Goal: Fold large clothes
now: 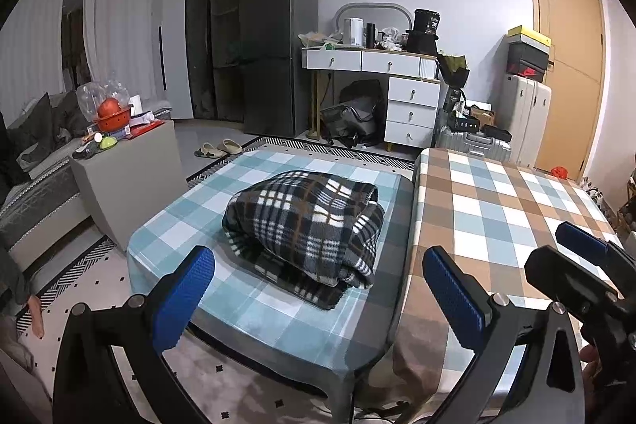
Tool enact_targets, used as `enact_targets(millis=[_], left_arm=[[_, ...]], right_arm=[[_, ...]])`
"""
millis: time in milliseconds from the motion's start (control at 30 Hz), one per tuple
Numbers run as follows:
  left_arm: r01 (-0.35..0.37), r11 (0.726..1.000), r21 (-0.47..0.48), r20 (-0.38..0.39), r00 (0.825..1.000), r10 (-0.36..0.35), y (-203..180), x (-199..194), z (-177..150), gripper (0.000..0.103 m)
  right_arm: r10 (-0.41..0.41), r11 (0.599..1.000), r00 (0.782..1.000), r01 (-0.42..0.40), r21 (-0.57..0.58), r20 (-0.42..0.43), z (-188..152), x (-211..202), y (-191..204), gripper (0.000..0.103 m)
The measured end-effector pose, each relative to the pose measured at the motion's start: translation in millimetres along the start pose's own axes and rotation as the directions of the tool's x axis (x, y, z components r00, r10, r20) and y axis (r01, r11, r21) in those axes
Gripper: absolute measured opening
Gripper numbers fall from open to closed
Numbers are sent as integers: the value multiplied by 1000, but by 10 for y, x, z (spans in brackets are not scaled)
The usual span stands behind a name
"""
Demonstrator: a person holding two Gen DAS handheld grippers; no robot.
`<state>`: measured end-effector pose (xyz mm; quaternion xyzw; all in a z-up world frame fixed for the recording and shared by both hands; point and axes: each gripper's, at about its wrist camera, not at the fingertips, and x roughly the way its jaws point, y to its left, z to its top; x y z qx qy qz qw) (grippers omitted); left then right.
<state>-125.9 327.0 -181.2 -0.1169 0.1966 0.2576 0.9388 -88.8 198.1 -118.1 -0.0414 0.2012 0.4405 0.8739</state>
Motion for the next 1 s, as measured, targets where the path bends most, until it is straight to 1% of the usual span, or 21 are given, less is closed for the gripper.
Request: enact_targets(millis=[167,267,367,467,667,800,833,933,967,1000], left_arm=[[5,1000,-4,3,1000,-5,-5,-10,-14,102],[6,1000,14,5,1000,-6,-26,-22,-12,102],[-10,1000,29,18,1000,10,-44,-49,-7,102],[-4,1000,20,11,1000,4,-31,-40,-2,102],[-26,999,18,28,999,26,-24,-48,7,102],[-14,999,29,29,1000,13,-24,-42,6,102],[-26,999,38,40,999,25,-26,-47,4,102],[-100,992,71,88,992,93,-72,-95,-13,102],[-103,992,70,90,991,96,-67,-88,-5,102],[-91,993,72,75,993,86,-69,-61,14,102]], right_arm=[[-1,1000,1000,1,12,-3,-15,-4,-16,103],[-7,1000,1000,8,12,-3,-29,-11,-7,103],[-10,1000,1000,10,6,-3,-32,-6,11,103],[-6,1000,1000,6,13,-1,-35,0,10,103],[-9,1000,1000,9,18,2,-36,-2,5,103],[-10,999,1000,10,30,4,-53,-4,-6,103],[-12,999,1000,11,33,5,-59,-10,-10,103],[-18,999,1000,18,47,10,-63,-35,-55,103],[-20,998,1000,19,55,13,-61,-49,-81,103],[-21,997,1000,20,69,18,-62,-71,-113,103]])
